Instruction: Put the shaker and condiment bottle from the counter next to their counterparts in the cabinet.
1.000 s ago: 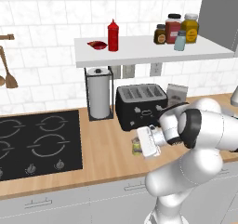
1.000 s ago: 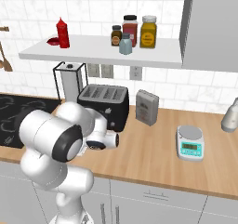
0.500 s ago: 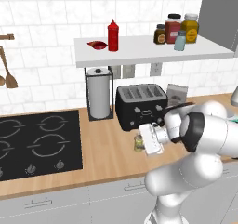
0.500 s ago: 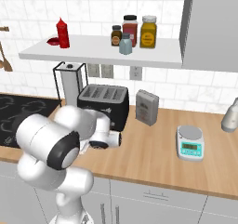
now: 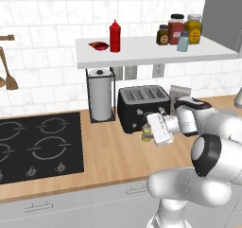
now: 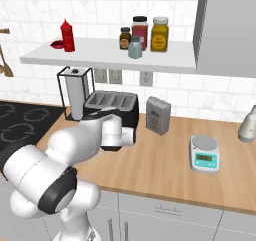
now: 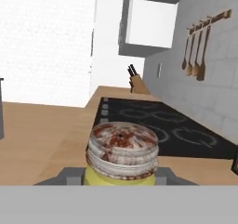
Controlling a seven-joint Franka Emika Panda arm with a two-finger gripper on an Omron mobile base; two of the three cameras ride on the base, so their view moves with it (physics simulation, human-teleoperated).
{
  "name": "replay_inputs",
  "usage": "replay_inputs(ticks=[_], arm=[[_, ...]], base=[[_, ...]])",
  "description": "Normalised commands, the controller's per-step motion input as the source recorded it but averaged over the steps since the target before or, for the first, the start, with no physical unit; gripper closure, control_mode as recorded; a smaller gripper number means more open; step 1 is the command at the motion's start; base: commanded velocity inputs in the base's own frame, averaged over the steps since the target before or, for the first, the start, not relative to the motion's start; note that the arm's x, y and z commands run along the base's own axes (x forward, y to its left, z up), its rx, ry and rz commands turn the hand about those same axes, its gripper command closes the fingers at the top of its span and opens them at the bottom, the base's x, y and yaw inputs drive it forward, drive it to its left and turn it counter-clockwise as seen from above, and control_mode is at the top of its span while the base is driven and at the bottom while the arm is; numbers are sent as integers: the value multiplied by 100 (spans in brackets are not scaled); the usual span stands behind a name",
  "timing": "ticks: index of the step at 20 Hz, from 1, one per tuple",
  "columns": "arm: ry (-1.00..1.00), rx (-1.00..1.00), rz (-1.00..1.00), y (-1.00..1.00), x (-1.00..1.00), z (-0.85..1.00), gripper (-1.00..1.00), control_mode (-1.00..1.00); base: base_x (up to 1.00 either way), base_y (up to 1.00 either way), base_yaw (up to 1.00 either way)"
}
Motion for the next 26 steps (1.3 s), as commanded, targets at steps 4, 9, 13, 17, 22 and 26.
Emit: replay_inputs(ticks=[4,9,13,17,22,26], arm=[[3,0,-2,-29,-4,33,100,-100],[6,0,-3,-35,-6,34,100,-100],[8,0,-5,-43,-4,55,100,-100],[10,0,-7,-49,0,61,100,-100],[11,0,-10,-45,0,59,100,-100],[12,0,-18,-31,0,51,100,-100]], base=[[0,0,0],[0,0,0],[0,0,0],[0,0,0],[0,0,0],[0,0,0]])
